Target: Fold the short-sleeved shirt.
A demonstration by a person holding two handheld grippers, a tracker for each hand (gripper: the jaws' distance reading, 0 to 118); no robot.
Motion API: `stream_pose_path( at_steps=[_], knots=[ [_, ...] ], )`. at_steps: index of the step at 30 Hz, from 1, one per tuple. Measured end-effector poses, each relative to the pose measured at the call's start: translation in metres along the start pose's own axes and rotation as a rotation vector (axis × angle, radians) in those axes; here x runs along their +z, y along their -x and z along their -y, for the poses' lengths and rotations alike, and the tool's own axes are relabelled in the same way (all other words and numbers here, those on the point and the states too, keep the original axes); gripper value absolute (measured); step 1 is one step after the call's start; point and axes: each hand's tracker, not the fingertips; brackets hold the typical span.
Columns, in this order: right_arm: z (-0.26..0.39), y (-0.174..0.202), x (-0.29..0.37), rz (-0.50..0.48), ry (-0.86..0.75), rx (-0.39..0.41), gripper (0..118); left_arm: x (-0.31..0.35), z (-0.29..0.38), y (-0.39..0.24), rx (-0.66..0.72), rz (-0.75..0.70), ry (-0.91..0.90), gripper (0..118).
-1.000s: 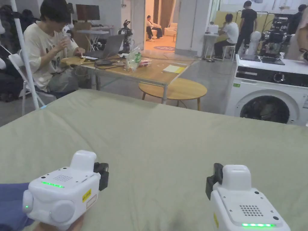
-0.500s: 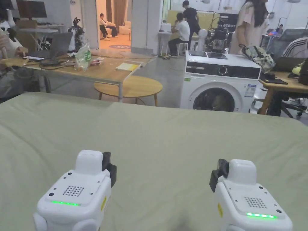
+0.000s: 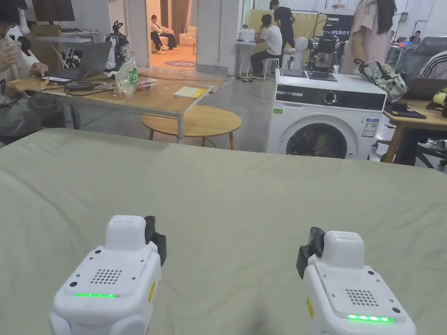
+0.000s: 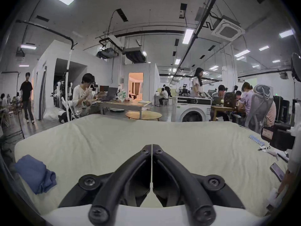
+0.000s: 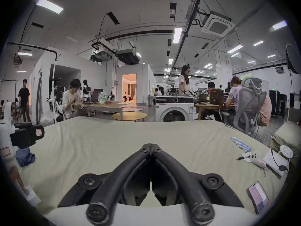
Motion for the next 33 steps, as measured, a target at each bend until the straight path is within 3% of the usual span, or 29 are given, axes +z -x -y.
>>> stream_pose_path(
  at_steps=[4,10,16,18,22,33],
  knots=[
    [-0.001,0.002,-0.002,-0.006,0.009,0.027,0,0.003,0.003,0.005,0.008,0.007,-0.001,0],
    [-0.004,-0.002,0.001,0.008,-0.015,0.009,0,0.005,-0.001,0.01,-0.027,-0.044,-0.025,0],
    [-0.001,-0.003,0.001,0.022,-0.02,0.011,3,0.002,-0.002,0.015,-0.01,-0.005,-0.026,0],
    [-0.001,-0.003,0.001,0.025,-0.014,0.0,24,0.002,-0.004,0.012,-0.025,-0.003,-0.023,13],
    [-0.001,-0.003,-0.001,0.009,-0.007,-0.011,78,-0.004,-0.008,0.01,-0.02,0.033,0.012,62],
    [-0.005,-0.008,-0.005,0.076,-0.009,0.007,81,-0.001,-0.009,0.001,-0.066,0.06,-0.04,77]
  ],
)
